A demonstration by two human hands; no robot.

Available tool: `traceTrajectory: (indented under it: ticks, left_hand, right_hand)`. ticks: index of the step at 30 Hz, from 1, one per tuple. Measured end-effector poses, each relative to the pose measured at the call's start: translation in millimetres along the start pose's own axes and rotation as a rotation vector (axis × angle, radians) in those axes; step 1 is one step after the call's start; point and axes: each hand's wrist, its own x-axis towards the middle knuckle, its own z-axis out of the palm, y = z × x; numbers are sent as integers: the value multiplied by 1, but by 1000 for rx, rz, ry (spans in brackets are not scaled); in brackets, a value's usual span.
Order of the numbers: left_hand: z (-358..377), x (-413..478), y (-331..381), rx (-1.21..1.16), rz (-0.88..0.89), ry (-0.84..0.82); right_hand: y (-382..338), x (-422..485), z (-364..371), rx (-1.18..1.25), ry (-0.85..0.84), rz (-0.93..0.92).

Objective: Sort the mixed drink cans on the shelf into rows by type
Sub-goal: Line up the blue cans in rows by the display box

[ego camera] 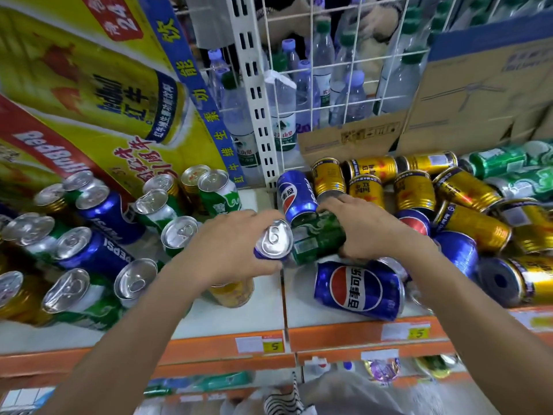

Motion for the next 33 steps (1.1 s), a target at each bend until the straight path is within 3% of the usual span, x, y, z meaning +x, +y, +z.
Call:
traceTrajectory:
  ticks: [8, 15, 21, 27, 33]
  left_hand:
    - [-15, 10, -11, 67, -157, 1]
    - [-20, 18, -9, 25, -69, 59]
    - [-23, 74, 4, 149, 115, -18]
    - [4, 126, 20, 340, 302, -184]
    - [22, 142, 28, 472, 212, -229]
  right_hand:
    - [-21, -6, -13, 206, 115, -95]
    - [-18, -10, -13, -47, 125, -156]
    - [-4, -20, -19, 260, 17, -32]
    - [18, -57, -17, 190, 199, 128]
    - [10, -79, -8, 77, 39, -20]
